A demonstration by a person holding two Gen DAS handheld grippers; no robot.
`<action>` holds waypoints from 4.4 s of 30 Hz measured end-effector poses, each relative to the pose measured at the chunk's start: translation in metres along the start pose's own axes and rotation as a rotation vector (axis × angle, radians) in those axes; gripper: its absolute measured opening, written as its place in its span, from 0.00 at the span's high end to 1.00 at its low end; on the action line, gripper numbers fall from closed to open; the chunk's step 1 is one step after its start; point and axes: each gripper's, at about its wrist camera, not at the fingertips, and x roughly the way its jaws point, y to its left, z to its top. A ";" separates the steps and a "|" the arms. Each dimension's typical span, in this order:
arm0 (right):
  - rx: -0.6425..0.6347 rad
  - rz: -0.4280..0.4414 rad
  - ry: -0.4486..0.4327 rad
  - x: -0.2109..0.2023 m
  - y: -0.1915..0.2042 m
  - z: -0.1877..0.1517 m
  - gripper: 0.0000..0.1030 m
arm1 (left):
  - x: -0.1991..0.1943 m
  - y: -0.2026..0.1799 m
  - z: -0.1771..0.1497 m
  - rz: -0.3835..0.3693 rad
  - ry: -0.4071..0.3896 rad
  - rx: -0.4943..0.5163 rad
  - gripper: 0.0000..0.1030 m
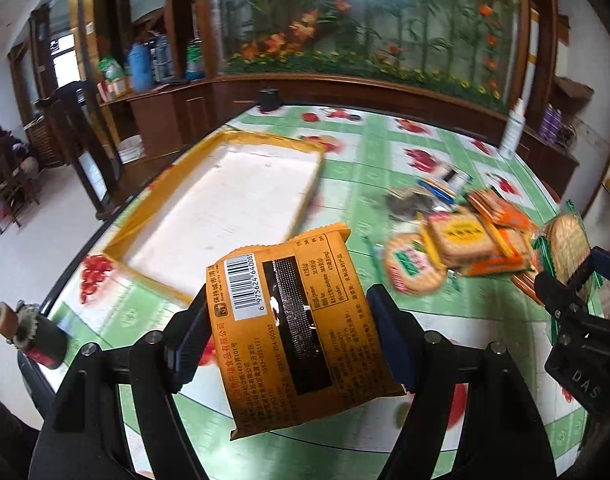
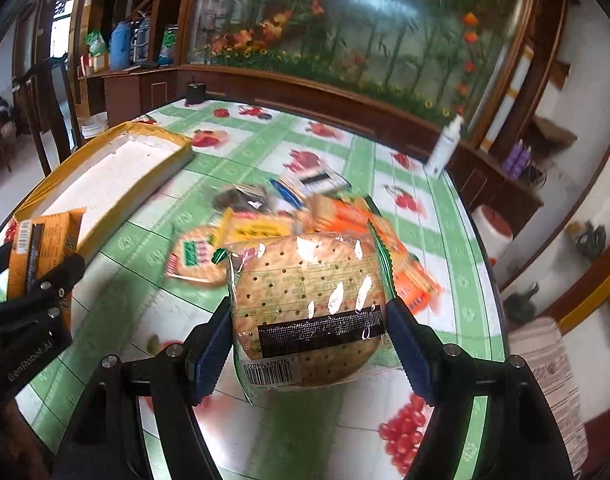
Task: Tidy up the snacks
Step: 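Carry both packs to the yellow-edged tray and open both grippers to drop them, then move both grippers back over the snack pile, then grasp the green-label round cracker pack with the left gripper while the right grasps the orange chicken cracker pack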
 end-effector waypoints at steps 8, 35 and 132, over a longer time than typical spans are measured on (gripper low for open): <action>-0.053 -0.022 -0.073 -0.011 0.048 0.022 0.26 | 0.002 0.052 0.009 0.058 -0.030 -0.063 0.27; -0.133 0.387 0.001 0.131 0.209 0.137 0.26 | 0.101 0.169 0.049 0.215 0.066 -0.247 0.27; 0.639 0.055 0.245 0.149 -0.173 -0.032 0.06 | 0.123 -0.100 0.034 -0.435 0.204 0.610 0.19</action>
